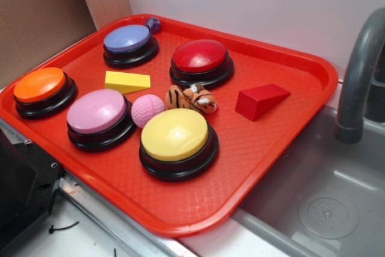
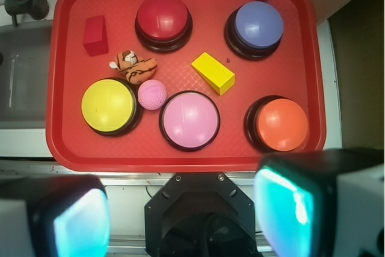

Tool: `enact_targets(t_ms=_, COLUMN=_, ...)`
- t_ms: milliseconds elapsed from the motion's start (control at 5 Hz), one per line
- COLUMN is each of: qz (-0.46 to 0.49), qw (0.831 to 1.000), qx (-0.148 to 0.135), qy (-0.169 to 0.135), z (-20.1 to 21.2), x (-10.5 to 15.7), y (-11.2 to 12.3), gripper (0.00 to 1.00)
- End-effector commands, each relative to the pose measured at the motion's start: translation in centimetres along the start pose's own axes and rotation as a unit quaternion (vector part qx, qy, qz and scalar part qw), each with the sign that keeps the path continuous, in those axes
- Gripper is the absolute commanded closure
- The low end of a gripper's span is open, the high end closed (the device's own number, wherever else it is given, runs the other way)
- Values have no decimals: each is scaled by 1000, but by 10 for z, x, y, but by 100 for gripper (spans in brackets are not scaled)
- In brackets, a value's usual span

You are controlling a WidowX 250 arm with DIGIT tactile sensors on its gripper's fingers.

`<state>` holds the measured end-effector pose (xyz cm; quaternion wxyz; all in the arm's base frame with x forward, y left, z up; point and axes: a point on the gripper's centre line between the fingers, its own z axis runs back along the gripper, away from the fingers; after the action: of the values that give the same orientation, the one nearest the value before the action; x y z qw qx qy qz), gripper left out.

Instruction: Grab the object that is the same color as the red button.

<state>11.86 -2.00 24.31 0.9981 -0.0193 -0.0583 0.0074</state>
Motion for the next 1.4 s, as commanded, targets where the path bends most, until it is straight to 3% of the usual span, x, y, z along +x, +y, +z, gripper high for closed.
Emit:
enact_targets(t_ms=0, qz=0, qw=1000, qx=0, qy=0, z=0, x=0, y=0, gripper=0)
enact_targets(t_ms=600, qz=75, qw=993, qx=-9, qy=-85, z=-38, x=53, y=-35, gripper=0)
enact_targets(t_ms=1000, qz=129, qw=986, qx=-35, qy=-99, z=-79, x=98, y=-62, gripper=0)
enact_targets(t_ms=1200, qz=118, qw=988, qx=-43, qy=-91, z=-105, x=115, y=-81, gripper=0)
